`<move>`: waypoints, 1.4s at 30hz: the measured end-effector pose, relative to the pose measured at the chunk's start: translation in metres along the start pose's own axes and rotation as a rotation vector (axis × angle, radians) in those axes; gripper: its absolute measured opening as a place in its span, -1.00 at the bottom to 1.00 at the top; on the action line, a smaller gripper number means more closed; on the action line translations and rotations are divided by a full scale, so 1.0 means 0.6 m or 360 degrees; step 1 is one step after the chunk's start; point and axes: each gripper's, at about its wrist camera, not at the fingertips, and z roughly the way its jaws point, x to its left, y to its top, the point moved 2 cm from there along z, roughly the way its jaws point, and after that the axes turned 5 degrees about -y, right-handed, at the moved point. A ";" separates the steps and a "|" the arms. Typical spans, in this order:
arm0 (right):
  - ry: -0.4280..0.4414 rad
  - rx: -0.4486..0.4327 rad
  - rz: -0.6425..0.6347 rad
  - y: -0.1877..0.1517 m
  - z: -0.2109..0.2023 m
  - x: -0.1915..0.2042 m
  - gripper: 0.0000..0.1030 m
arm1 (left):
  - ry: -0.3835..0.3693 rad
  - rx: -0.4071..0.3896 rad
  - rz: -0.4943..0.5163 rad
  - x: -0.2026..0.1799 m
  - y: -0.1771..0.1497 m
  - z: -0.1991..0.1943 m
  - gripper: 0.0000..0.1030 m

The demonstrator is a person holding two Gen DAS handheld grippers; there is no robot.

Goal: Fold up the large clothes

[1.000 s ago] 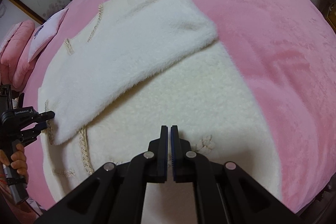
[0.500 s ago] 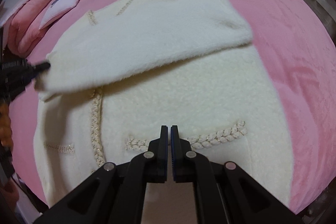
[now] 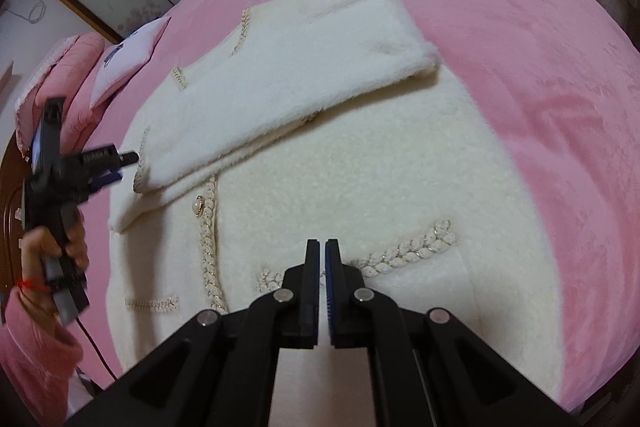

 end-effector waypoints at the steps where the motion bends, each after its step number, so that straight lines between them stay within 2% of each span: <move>1: 0.0008 -0.0002 0.0004 -0.004 0.001 0.001 -0.96 | -0.0009 0.0028 0.0002 -0.001 -0.020 -0.002 0.34; 7: 0.0089 0.0074 -0.0023 -0.035 0.002 0.018 -0.95 | -0.0066 0.0188 -0.0033 -0.005 -0.125 -0.032 0.34; 8: 0.0104 0.0082 -0.0040 -0.042 -0.001 0.021 -0.89 | -0.0072 0.0208 -0.0030 -0.011 -0.142 -0.039 0.34; 10: 0.0130 0.0097 -0.0084 -0.055 -0.009 0.027 -0.54 | -0.0062 0.0218 -0.0025 -0.022 -0.173 -0.054 0.34; 11: 0.0137 0.0098 -0.0109 -0.063 -0.015 0.029 -0.21 | -0.0058 0.0217 -0.0028 -0.029 -0.189 -0.066 0.34; 12: 0.0142 0.0094 -0.0129 -0.068 -0.021 0.030 0.00 | -0.0056 0.0218 -0.0036 -0.033 -0.201 -0.077 0.34; 13: 0.0148 0.0090 -0.0155 -0.076 -0.032 0.032 0.05 | -0.0059 0.0220 -0.0045 -0.039 -0.217 -0.094 0.34; 17: 0.0132 0.0110 -0.0262 -0.094 -0.076 0.041 0.11 | -0.0056 0.0174 -0.0054 -0.060 -0.262 -0.161 0.46; 18: 0.0119 0.0102 -0.0286 -0.097 -0.089 0.043 0.17 | -0.0050 0.0151 -0.0048 -0.065 -0.272 -0.183 0.47; 24: 0.0023 -0.0030 -0.0459 -0.107 -0.194 0.051 0.43 | 0.0007 0.0021 0.0021 -0.075 -0.299 -0.309 0.56; 26: 0.0046 -0.0037 -0.0452 -0.109 -0.223 0.051 0.47 | 0.0019 -0.0029 0.0046 -0.081 -0.309 -0.345 0.61; 29: 0.0101 -0.0036 -0.0411 -0.113 -0.251 0.048 0.51 | 0.0002 -0.0037 0.0078 -0.088 -0.324 -0.377 0.65; 35: 0.0111 0.0007 -0.0325 -0.143 -0.250 0.031 0.57 | -0.0007 0.0057 0.0130 -0.089 -0.364 -0.378 0.65; 42: 0.0063 0.0141 -0.0174 -0.194 -0.191 -0.017 0.57 | 0.0045 0.0229 0.0032 -0.049 -0.420 -0.317 0.65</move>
